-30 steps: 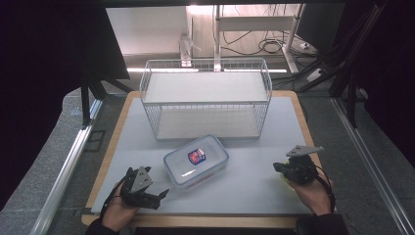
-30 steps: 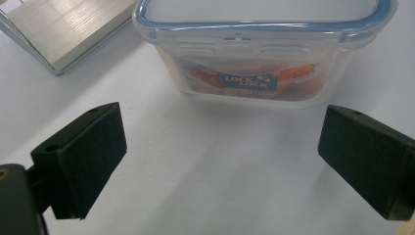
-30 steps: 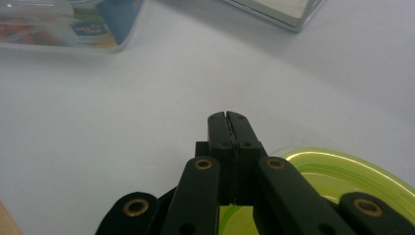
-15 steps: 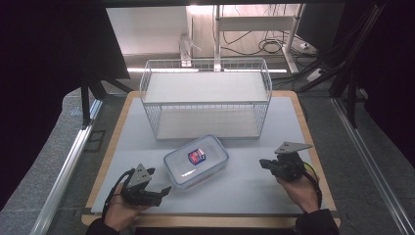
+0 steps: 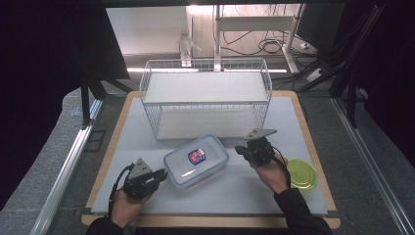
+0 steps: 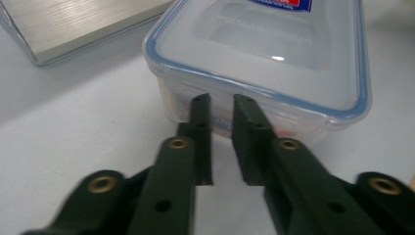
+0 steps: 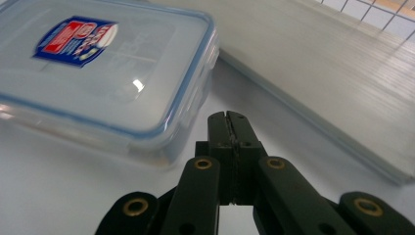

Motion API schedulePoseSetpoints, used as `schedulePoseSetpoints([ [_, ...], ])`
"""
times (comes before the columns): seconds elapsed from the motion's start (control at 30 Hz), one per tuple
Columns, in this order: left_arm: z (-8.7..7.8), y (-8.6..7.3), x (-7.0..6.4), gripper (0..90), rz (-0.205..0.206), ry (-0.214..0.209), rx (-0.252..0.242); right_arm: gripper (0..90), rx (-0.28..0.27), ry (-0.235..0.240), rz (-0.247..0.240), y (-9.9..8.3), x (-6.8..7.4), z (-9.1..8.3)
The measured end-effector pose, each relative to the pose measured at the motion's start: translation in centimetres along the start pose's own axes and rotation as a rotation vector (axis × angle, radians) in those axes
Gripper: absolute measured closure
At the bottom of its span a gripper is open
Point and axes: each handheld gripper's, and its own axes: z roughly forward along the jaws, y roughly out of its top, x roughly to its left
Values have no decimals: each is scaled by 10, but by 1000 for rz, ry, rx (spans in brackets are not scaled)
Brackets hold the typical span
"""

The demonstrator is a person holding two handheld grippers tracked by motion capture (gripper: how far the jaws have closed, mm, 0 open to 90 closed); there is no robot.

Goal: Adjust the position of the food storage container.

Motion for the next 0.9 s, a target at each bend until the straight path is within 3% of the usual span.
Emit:
schedulePoseSetpoints([
  [0.07, 0, 1, 2, 854, -23, -20, -13, 899, 1, -2, 8, 2, -2, 9],
  [0.37, 3, 4, 2, 877, -33, 23, -13, 899, 9, 68, 32, 10, -2, 38],
  [0.4, 3, 5, 2, 877, -36, 30, -13, 899, 10, 49, 27, 11, 0, 39],
  [0.73, 12, 14, 6, 898, -52, 44, -19, 900, 33, 36, 52, 6, 2, 29],
  [0.9, 20, 22, 10, 898, -39, 52, -15, 900, 34, 26, 74, -3, 7, 16],
])
